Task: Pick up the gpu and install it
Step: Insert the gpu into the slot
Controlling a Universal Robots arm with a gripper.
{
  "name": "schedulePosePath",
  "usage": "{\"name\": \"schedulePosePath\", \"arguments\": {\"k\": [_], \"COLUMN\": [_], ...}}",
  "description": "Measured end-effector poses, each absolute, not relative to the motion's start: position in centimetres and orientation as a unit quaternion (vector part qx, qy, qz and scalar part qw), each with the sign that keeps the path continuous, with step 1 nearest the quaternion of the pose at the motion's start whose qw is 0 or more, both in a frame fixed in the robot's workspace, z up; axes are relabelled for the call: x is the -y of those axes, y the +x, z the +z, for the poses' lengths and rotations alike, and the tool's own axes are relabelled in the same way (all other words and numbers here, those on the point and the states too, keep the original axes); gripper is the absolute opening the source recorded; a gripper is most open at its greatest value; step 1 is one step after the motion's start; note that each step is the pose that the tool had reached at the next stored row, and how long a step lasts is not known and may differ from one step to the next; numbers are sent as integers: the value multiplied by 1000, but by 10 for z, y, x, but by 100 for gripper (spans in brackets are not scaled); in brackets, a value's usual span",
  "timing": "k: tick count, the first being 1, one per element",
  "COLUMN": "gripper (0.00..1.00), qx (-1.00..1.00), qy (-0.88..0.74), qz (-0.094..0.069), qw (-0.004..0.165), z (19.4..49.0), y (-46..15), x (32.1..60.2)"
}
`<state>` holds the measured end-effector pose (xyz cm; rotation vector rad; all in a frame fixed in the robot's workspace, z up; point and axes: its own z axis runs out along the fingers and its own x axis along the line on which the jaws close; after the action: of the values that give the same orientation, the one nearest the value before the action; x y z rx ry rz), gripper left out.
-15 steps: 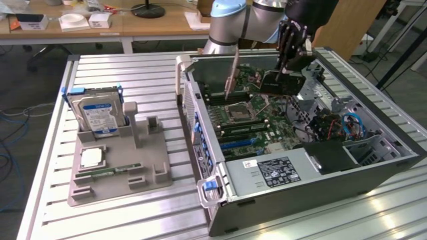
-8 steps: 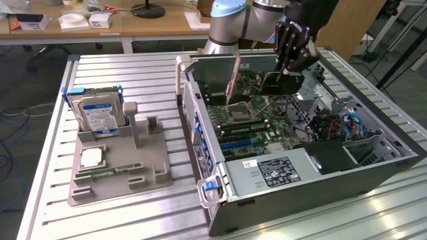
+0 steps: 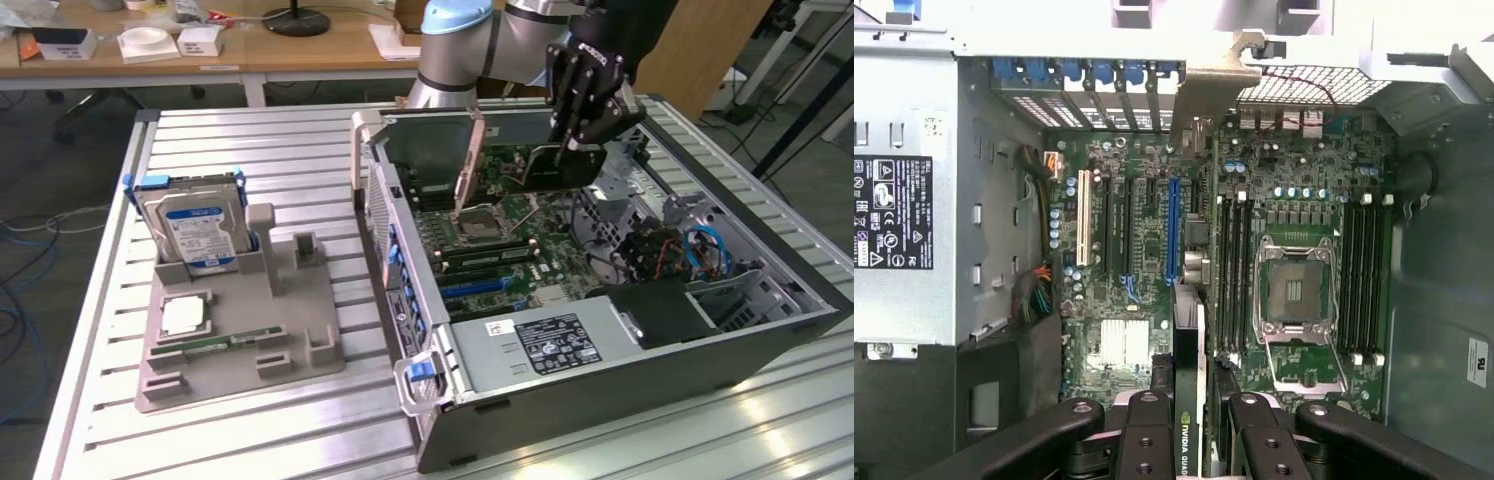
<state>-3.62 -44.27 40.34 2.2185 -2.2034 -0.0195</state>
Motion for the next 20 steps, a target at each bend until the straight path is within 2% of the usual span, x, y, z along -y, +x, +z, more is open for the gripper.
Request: {"name": "schedulePosePath", "arguments": {"k": [20], "gripper": [26], "qx": [717], "qy": [697], "qz": [3], "qw": [2], "z": [375], "y": [-37], "x": [442]}}
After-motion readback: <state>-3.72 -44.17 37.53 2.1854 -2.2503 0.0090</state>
